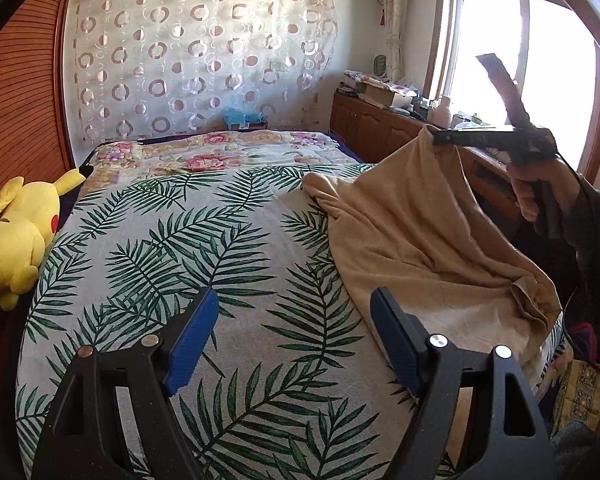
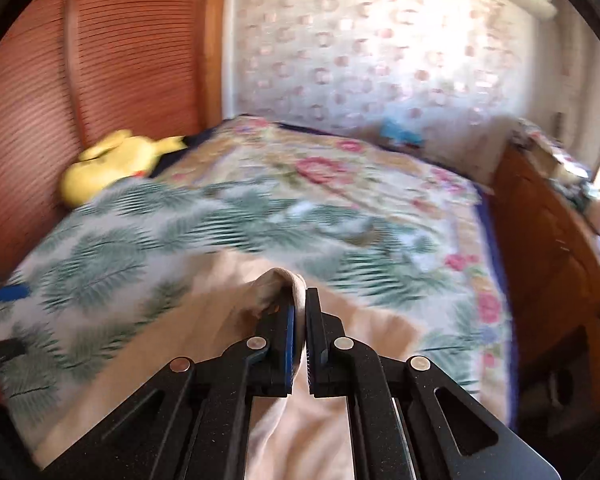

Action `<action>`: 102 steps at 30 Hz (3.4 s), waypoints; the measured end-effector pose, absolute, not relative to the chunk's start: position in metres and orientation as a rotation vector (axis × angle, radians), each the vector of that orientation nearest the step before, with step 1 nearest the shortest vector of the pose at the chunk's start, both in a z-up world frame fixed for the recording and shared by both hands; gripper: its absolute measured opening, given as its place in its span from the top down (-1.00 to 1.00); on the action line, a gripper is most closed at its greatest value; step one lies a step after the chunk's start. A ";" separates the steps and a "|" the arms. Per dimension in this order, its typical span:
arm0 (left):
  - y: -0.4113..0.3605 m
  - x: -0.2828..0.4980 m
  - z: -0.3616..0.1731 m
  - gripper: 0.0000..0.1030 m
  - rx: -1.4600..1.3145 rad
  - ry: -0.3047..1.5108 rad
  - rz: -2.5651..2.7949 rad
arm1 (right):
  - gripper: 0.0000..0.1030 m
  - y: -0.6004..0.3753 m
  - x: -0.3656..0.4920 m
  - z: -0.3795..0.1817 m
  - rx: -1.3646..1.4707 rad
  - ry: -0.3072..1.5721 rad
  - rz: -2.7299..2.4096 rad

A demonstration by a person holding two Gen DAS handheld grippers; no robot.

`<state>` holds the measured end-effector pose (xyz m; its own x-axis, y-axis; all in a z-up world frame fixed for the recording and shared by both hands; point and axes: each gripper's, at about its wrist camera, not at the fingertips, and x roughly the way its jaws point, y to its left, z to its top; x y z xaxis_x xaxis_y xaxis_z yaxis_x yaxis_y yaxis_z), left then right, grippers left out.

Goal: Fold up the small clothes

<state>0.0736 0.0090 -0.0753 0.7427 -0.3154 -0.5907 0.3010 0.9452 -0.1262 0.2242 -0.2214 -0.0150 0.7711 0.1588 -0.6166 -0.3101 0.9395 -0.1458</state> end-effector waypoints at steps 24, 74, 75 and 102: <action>-0.014 0.075 -0.081 -0.54 0.009 0.682 -0.381 | 0.07 -0.253 0.231 -0.048 -0.135 0.757 0.173; -0.068 0.057 -0.104 -0.53 0.090 0.782 -0.500 | 0.61 -0.258 0.035 -0.087 -0.284 0.854 0.388; -0.069 0.057 -0.104 -0.53 0.089 0.784 -0.501 | 0.74 -0.262 0.030 -0.086 -0.289 0.862 0.386; -0.065 0.042 -0.107 -0.53 0.090 0.837 -0.559 | 0.02 -0.316 -0.008 -0.092 -0.118 0.863 0.230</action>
<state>0.0416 -0.0645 -0.1069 0.5351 -0.4344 -0.7246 0.5033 0.8528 -0.1396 -0.0081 -0.3164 -0.0919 0.6271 0.1525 -0.7639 -0.2477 0.9688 -0.0099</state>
